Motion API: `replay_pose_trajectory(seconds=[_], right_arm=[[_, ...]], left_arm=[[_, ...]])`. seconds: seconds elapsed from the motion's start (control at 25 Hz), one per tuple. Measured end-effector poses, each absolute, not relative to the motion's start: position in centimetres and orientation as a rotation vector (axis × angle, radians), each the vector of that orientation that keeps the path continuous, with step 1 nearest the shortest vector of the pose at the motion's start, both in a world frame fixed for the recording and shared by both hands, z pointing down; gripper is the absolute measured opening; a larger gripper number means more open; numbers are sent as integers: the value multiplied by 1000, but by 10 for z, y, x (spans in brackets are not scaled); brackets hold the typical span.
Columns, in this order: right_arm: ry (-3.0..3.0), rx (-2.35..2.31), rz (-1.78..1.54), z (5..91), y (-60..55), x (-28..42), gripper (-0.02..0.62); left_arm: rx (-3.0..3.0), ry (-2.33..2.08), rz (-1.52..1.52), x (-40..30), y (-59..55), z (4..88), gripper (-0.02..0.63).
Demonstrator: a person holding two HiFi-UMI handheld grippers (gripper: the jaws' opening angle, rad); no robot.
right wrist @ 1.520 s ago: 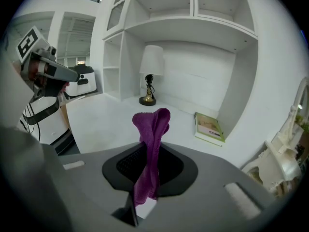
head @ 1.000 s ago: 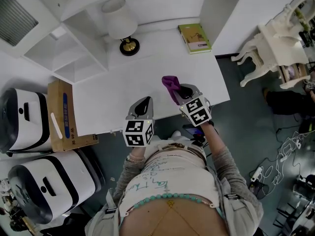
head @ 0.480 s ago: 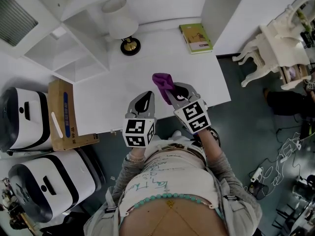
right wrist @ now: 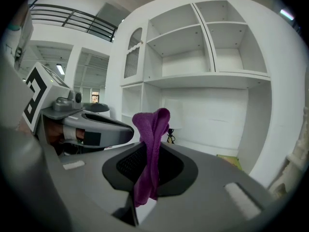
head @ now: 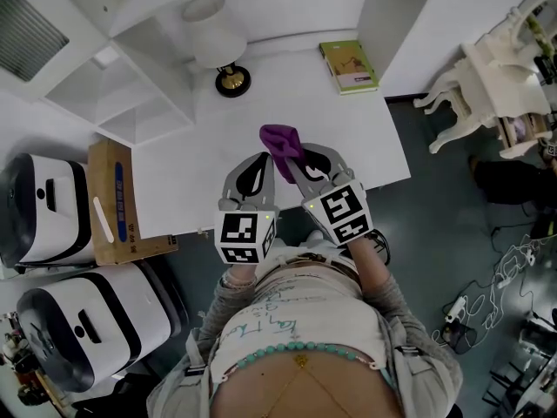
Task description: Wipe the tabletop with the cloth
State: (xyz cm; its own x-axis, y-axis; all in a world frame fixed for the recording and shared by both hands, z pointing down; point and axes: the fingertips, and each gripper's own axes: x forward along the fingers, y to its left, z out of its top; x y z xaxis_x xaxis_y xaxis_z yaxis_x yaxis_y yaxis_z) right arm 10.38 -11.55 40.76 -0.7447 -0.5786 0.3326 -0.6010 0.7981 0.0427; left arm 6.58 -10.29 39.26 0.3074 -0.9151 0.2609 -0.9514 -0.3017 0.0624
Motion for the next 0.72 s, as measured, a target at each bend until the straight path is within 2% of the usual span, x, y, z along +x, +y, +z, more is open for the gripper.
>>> replay_pose_trajectory(seconds=[0.72], right_arm=[[-2685, 916, 41, 384, -93, 107, 75]], left_arm=[[2413, -1705, 210, 86, -82, 377, 0]])
